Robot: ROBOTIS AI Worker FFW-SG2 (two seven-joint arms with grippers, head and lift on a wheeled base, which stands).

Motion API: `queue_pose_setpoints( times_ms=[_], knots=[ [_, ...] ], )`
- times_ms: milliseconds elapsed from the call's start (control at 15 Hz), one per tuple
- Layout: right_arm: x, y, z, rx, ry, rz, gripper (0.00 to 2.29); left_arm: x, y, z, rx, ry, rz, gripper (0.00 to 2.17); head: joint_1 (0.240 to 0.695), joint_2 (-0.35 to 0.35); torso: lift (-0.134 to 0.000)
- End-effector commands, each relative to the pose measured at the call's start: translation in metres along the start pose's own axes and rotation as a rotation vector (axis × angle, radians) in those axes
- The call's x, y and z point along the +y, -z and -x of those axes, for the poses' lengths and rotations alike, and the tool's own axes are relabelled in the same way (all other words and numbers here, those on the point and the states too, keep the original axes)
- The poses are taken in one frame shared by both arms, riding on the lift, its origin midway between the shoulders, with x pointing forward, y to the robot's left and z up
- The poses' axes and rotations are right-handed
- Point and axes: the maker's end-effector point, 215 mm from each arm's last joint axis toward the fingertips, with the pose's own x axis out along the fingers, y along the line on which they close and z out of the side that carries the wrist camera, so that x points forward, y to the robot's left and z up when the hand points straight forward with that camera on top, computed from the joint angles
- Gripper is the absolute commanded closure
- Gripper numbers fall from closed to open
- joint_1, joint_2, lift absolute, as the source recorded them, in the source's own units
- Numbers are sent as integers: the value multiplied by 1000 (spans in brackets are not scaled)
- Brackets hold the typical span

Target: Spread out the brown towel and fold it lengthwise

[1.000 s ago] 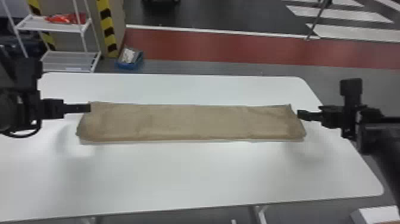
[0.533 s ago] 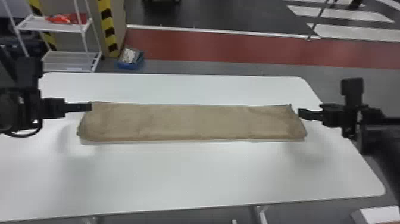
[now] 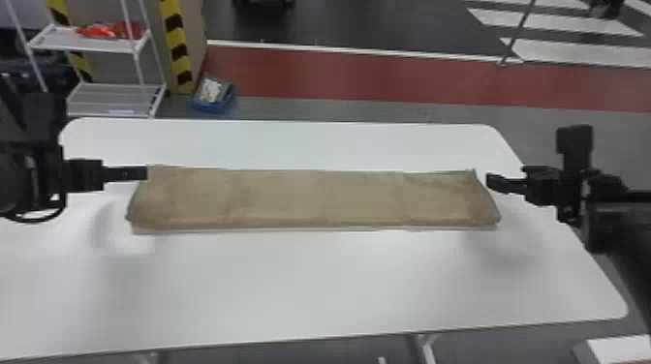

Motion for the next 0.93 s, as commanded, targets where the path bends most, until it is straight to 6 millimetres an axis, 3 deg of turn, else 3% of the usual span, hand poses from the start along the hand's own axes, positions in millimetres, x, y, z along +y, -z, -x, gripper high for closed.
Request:
queue_pose_setpoints(
  times_ms=[0,867],
  knots=[
    [1,-2,-1,-8,-1,2,134,0,-1,0,-4,2,0,39,695,-124,-120],
    [-1,-7,-1,-51,5,10,130,4,-11,-1,-39,13,18,39,692,-118,-120]
  ],
)
